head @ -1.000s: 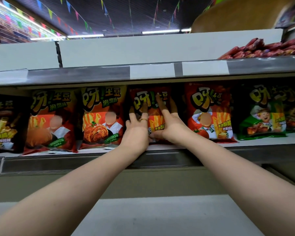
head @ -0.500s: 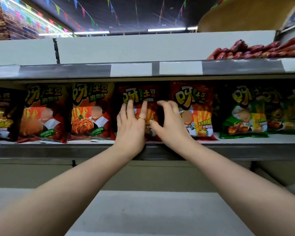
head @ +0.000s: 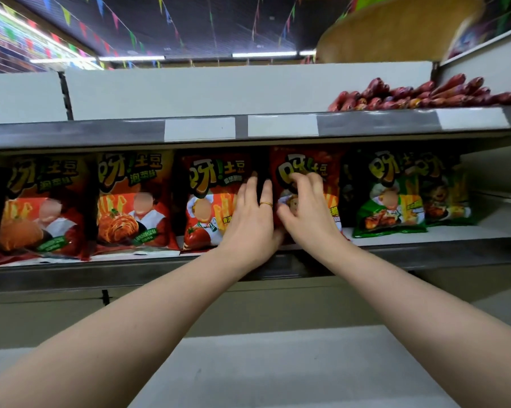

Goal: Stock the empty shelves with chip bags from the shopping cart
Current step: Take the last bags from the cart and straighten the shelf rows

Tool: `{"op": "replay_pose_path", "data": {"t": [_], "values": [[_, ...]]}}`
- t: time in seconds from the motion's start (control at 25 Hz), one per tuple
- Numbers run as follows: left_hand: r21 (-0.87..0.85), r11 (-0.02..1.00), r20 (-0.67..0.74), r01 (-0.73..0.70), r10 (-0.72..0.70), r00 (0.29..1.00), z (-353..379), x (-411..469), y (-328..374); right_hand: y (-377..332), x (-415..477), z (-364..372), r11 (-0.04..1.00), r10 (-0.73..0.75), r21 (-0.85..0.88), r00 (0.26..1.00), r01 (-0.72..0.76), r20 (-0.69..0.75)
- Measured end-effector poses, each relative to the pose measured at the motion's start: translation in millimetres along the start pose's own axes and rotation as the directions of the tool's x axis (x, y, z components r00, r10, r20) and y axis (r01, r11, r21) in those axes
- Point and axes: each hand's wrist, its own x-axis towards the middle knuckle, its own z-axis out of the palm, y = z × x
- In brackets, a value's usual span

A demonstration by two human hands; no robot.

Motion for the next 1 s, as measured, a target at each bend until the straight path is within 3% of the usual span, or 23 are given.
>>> {"op": "replay_pose_path", "data": {"t": [0.28, 0.44, 0.64, 0.76, 1.0], "values": [[-0.037, 0.999, 0.035, -0.012, 0.013, 0.999, 14.0, 19.5, 19.7, 20.6, 15.7, -19.1, 0.991, 0.116, -0.05, 0.99, -0.12, -0.074], [-0.13, 0.982, 0.044, 0.134, -0.13, 0.991, 20.3, 31.2, 28.1, 33.0, 25.2, -29.6, 0.965, 0.261, 0.01, 0.963, -0.261, -0.068], [-0.244, 0.921, 0.149, 0.304, -0.274, 0.95, 33.8, 41.6, 37.2, 49.6, 61.5, -45.3, 0.819, 0.503, 0.238, 0.853, -0.522, 0.14], [-0.255, 0.913, 0.13, 0.318, -0.293, 0.947, 37.4, 43.5, 36.2, 60.6, 74.5, -32.8, 0.7, 0.482, 0.567, 0.873, -0.433, 0.072], [-0.265, 0.908, 0.104, 0.324, -0.307, 0.946, 41.2, 39.7, 37.6, 80.9, 89.1, -21.5, 0.471, 0.489, 0.826, 0.871, -0.31, 0.048]]}}
